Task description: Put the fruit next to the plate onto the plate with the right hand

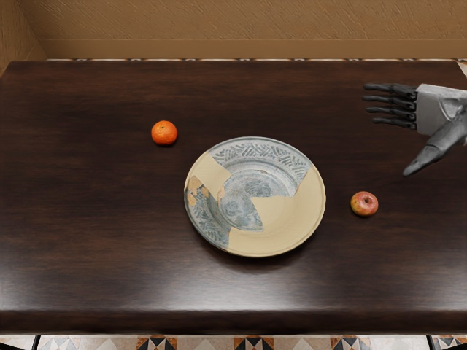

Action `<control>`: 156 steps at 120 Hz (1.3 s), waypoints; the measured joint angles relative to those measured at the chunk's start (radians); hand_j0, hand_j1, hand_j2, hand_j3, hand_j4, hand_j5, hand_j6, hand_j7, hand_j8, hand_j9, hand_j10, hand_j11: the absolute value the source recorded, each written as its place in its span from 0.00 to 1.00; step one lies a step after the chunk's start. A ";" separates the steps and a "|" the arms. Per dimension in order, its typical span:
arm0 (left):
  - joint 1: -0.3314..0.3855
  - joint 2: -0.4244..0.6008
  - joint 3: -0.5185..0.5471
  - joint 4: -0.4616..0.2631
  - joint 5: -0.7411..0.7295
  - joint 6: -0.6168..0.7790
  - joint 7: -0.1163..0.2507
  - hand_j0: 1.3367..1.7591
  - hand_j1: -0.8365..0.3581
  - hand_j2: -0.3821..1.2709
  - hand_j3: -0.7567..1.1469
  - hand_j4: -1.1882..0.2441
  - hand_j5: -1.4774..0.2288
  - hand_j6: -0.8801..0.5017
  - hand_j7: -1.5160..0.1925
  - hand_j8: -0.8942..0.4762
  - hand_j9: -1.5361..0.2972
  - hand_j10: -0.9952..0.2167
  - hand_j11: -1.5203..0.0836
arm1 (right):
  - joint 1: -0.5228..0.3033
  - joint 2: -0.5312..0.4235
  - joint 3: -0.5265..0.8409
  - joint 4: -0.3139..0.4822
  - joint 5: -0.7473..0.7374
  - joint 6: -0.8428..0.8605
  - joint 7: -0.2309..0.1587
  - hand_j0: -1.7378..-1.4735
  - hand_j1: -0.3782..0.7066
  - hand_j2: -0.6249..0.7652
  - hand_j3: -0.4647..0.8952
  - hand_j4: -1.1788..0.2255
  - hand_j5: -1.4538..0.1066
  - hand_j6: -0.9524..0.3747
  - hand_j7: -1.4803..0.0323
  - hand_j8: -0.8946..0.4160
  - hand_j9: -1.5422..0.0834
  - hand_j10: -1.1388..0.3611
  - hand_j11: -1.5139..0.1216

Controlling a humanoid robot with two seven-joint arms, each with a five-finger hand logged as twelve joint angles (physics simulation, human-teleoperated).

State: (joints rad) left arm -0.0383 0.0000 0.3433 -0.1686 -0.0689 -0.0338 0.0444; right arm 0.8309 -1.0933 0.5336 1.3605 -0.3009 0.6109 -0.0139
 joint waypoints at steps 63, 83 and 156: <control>0.001 0.000 0.000 0.000 0.000 0.000 0.000 0.76 0.76 0.26 0.40 0.67 0.69 0.47 0.71 0.48 0.67 0.63 0.76 | 0.034 0.042 0.094 0.180 -0.327 -0.075 -0.258 0.30 0.07 0.44 0.34 0.81 0.89 0.68 0.94 0.65 0.91 0.73 0.89; 0.000 0.000 0.000 0.000 0.000 0.000 0.000 0.76 0.76 0.26 0.40 0.67 0.69 0.47 0.71 0.48 0.67 0.63 0.76 | 0.036 0.051 0.078 0.276 -0.506 -0.245 -0.454 0.30 0.07 0.44 0.34 0.81 0.90 0.68 0.94 0.65 0.91 0.73 0.89; 0.000 0.000 0.000 0.000 0.000 0.000 0.000 0.76 0.76 0.26 0.40 0.67 0.69 0.47 0.71 0.48 0.67 0.63 0.76 | -0.041 0.204 -0.023 0.283 -0.755 -0.499 -0.597 0.30 0.23 0.42 0.34 0.70 0.77 0.57 0.82 0.53 0.80 0.63 0.78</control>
State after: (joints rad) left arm -0.0380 0.0000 0.3434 -0.1687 -0.0689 -0.0338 0.0445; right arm 0.7894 -0.8894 0.5108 1.6439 -1.0562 0.1121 -0.6104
